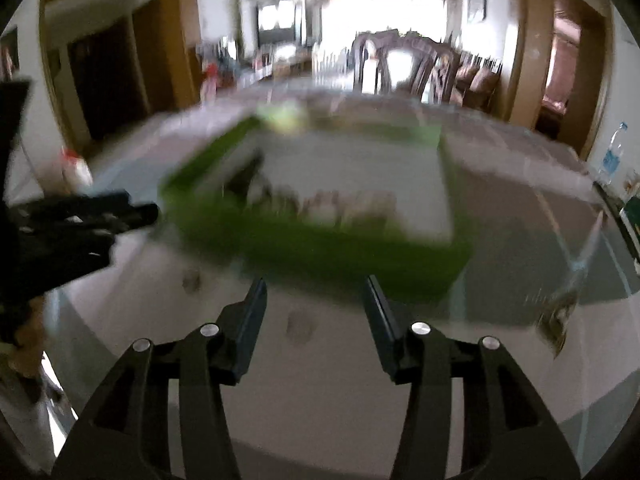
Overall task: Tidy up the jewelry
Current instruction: 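Carry bangle and brooch over the green box and open both grippers, then grasp the dark ring with left while right grasps the beaded ring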
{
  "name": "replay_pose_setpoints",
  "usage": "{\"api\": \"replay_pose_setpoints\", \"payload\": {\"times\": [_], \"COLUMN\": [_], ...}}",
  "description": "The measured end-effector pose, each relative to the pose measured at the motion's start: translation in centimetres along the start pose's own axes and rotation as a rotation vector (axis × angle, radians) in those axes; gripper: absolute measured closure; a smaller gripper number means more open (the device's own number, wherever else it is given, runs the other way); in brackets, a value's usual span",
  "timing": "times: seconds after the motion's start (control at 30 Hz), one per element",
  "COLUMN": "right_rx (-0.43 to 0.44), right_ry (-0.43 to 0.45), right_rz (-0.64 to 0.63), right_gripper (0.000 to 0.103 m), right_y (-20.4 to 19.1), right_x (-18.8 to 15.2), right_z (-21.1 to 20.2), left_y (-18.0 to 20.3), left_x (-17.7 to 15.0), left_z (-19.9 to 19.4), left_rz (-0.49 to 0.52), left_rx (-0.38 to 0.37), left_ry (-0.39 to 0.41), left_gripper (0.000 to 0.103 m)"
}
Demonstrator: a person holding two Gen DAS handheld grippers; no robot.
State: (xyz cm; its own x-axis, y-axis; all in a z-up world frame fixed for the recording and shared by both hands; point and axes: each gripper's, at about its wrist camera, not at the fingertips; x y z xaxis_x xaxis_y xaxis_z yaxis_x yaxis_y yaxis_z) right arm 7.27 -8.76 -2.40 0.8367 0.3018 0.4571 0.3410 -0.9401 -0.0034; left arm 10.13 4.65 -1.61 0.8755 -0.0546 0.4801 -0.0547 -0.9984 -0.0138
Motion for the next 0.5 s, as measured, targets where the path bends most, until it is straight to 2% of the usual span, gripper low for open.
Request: {"api": "replay_pose_setpoints", "payload": {"times": [0.17,0.3,0.4,0.47,0.5], "right_rx": [-0.005,-0.004,0.004,0.009,0.01], "right_ry": [-0.094,-0.075,-0.044,-0.035,-0.034], "right_rz": [0.0,0.007,0.003,0.006,0.01], "right_gripper": [0.053,0.054,0.067,0.07,0.076], "right_y": [-1.2,-1.2,-1.1,-1.0,-1.0], "right_x": [-0.3,-0.5,-1.0,-0.8,-0.8], "right_z": [3.9,4.2,4.0,4.1,4.1], "left_y": [0.9,1.7,1.9,2.0,2.0], "left_x": [-1.6,-1.3,-1.0,-0.9,-0.9], "left_z": [2.4,3.7,4.4,4.8,5.1], "left_rz": [0.047,0.063,0.061,0.053,0.05], "left_rx": [0.013,0.02,0.026,0.023,0.022], "left_ry": [-0.046,-0.062,-0.062,-0.071,-0.079], "left_gripper": [0.048,0.048,0.048,0.052,0.058]}}
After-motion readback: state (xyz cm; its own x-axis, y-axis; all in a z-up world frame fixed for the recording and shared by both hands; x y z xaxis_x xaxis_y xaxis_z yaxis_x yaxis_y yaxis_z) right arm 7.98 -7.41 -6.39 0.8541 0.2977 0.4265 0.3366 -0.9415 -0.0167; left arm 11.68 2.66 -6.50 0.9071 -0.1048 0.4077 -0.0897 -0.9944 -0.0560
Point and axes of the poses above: each gripper's, at about its wrist camera, not at the fingertips, and z roughly the way its jaws point, y to its right, x to its top, and after that the axes turned 14 degrees about -y, right-handed
